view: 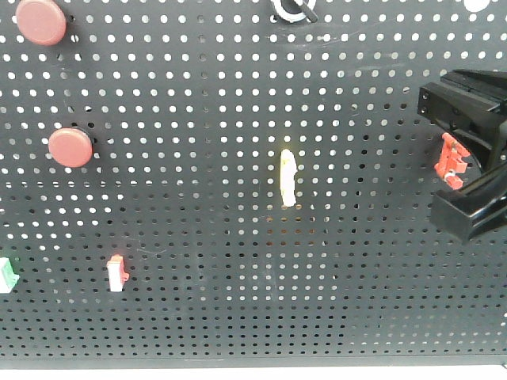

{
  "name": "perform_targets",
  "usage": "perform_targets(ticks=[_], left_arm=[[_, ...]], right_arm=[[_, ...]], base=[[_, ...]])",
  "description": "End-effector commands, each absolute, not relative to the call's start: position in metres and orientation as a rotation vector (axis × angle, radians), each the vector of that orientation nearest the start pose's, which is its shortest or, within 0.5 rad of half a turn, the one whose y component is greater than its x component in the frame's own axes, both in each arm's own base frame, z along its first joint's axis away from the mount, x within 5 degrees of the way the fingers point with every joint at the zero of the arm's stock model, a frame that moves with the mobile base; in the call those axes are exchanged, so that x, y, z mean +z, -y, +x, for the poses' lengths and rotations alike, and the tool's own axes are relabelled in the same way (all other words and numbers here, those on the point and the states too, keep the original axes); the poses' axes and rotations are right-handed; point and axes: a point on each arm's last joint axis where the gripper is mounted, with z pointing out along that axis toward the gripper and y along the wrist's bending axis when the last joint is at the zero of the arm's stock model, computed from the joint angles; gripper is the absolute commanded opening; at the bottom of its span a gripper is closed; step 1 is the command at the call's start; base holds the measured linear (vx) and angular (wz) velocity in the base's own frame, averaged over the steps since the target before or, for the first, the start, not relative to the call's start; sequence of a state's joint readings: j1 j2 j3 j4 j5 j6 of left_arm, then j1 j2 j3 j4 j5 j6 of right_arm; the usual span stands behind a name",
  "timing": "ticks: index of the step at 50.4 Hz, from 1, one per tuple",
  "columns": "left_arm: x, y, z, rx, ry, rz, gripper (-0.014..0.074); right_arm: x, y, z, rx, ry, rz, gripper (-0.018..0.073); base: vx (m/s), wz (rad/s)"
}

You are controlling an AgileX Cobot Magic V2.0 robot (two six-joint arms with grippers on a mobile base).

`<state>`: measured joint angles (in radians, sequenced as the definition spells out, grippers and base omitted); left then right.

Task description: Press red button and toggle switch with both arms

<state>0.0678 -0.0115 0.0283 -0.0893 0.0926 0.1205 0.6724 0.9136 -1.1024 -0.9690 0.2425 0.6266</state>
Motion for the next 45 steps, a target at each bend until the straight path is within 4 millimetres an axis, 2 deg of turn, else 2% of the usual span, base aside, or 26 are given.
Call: perform_targets(ticks=[1,6,12,18,19,27,37,43,45], left_arm=[[0.192,-0.004,0.058,0.076,-1.545,-0.032,0.0001],[0.192,-0.004,0.058,0.076,-1.545,-0.032,0.0001],[0.192,-0.004,0.058,0.076,-1.545,-0.032,0.0001],[0.192,-0.004,0.058,0.076,-1.545,-0.032,0.0001],[0.192,-0.004,0.058,0.076,-1.545,-0.032,0.0001],[0.192,-0.004,0.058,0.076,-1.545,-0.032,0.0001],[0.192,-0.004,0.058,0.076,-1.545,-0.032,0.0001],[0.192,-0.004,0.058,0.075,-1.549,-0.031,0.0001],[0.192,-0.004,0.058,0.075,-1.549,-0.031,0.0001]], right_arm=[[0.489,-0.083,0.141,0.128,-1.27,-0.488,-0.0003],[0.489,-0.059,0.126,0.226,-1.3,-0.331,-0.0003],[0.46,-0.033,0.107,0.248,-1.34,-0.178,-0.0003],[0.411,-0.013,0.085,0.164,-1.361,-0.07,-0.0003],[0.397,-0.01,0.079,0.147,-1.363,-0.057,-0.0003],[0.32,0.001,0.053,0.04,-1.393,0.042,-0.0003],[0.236,0.002,0.048,-0.048,-1.424,0.015,-0.0003],[0.202,0.0,0.057,-0.033,-1.463,-0.018,-0.0003],[0.2,0.001,0.056,-0.043,-1.518,-0.018,-0.0003]], base=[[0.0,0.0],[0.0,0.0],[0.0,0.0],[0.0,0.0],[0.0,0.0],[0.0,0.0],[0.0,0.0],[0.0,0.0],[0.0,0.01]])
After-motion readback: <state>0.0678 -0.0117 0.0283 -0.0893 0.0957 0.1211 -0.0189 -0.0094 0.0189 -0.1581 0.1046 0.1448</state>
